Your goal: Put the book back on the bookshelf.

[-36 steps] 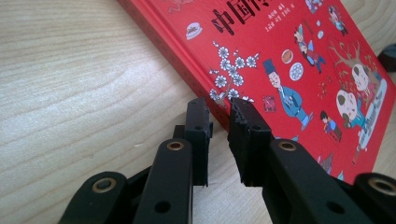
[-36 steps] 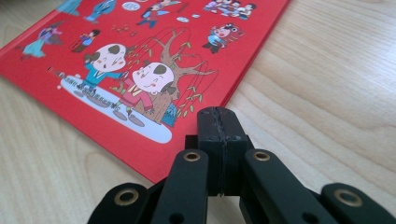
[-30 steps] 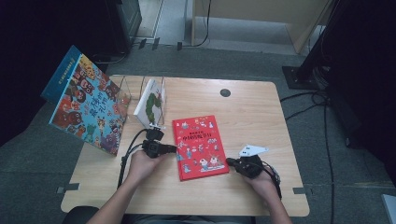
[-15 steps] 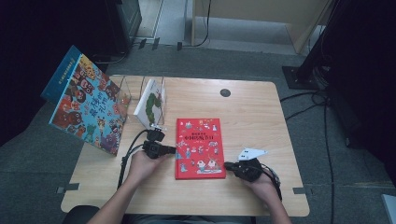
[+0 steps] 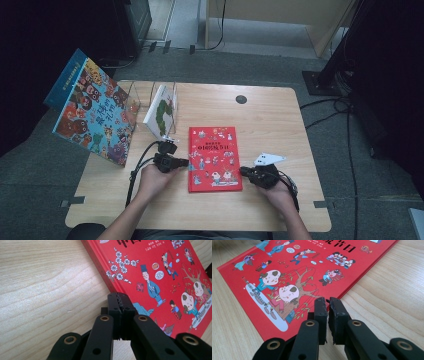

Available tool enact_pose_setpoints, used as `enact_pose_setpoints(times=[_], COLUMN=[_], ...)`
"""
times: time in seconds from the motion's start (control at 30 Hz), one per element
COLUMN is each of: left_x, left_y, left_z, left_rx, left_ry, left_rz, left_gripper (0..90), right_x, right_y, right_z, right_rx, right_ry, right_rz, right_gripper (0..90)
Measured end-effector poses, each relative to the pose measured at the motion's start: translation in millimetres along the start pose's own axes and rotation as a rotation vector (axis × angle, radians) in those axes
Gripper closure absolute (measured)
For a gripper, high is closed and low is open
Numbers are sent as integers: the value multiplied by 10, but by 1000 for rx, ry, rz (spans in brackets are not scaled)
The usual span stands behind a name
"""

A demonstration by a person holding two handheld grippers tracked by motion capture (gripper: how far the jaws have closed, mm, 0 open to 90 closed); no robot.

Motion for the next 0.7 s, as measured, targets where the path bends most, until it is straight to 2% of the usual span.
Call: enact_pose_setpoints(times=[0.2, 0.5, 0.63, 0.7], left_x=[-3, 3, 0, 9], left_y=[-2, -99, -153, -161], left_z=[-10, 30, 56, 63], left_rx=[10, -3, 9, 2], left_ry=[-2, 0, -17, -11], left_rz=[0, 3, 11, 13], left_gripper=[900, 878, 879, 878], right_x=[22, 50, 51, 82], right_y=[-14, -132, -228, -280], right_z=[-57, -162, -206, -219], right_rx=[37, 108, 132, 152], right_ry=[12, 52, 53, 47], right_rz=[-5, -67, -62, -56], right_gripper=[813, 742, 719, 709])
Point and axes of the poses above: each handheld gripper's, and its own axes: x roughly forward along the jaws, y roughly out of its underside, z roughly to its left, the point moved 5 cm from there along x, roughly forward along the jaws, and after that the axes turned 6 degrees about -y, right-handed, at the moved point
